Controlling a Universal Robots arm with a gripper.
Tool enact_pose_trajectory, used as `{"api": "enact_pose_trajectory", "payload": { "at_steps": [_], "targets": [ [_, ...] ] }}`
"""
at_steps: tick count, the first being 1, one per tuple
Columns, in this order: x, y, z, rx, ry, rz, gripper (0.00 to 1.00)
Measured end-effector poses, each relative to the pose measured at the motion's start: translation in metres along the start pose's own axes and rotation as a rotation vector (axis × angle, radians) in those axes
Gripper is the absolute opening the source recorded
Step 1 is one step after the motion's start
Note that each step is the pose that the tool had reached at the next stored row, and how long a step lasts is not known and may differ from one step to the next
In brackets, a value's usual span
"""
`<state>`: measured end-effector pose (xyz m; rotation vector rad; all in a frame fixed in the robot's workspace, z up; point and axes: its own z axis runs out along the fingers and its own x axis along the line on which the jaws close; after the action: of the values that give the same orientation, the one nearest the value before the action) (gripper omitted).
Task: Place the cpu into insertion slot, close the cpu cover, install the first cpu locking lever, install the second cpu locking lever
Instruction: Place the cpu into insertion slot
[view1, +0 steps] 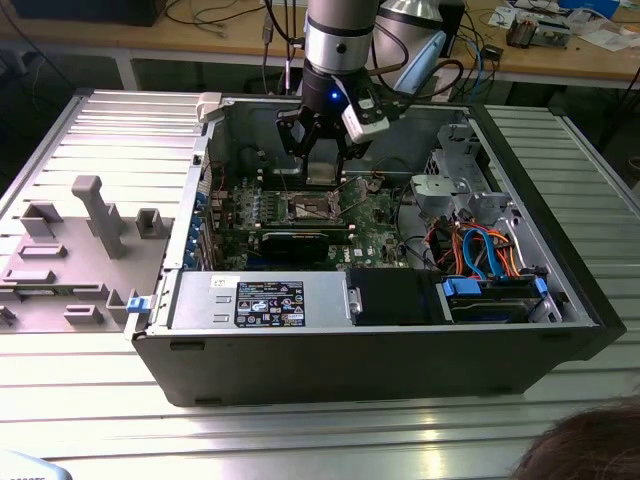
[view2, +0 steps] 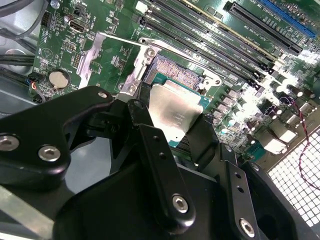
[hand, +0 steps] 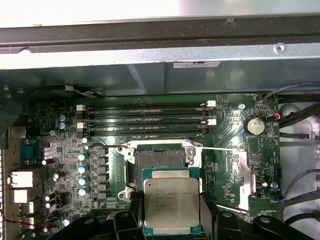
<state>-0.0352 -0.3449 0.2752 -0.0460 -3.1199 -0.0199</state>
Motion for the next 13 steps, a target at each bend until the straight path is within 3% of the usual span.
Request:
{"api": "enact_pose_trajectory", "payload": {
  "at_steps": [13],
  "targets": [
    [0.0, 0.0, 0.0002, -0.0004, -0.0003, 0.02, 0.54]
  ]
}}
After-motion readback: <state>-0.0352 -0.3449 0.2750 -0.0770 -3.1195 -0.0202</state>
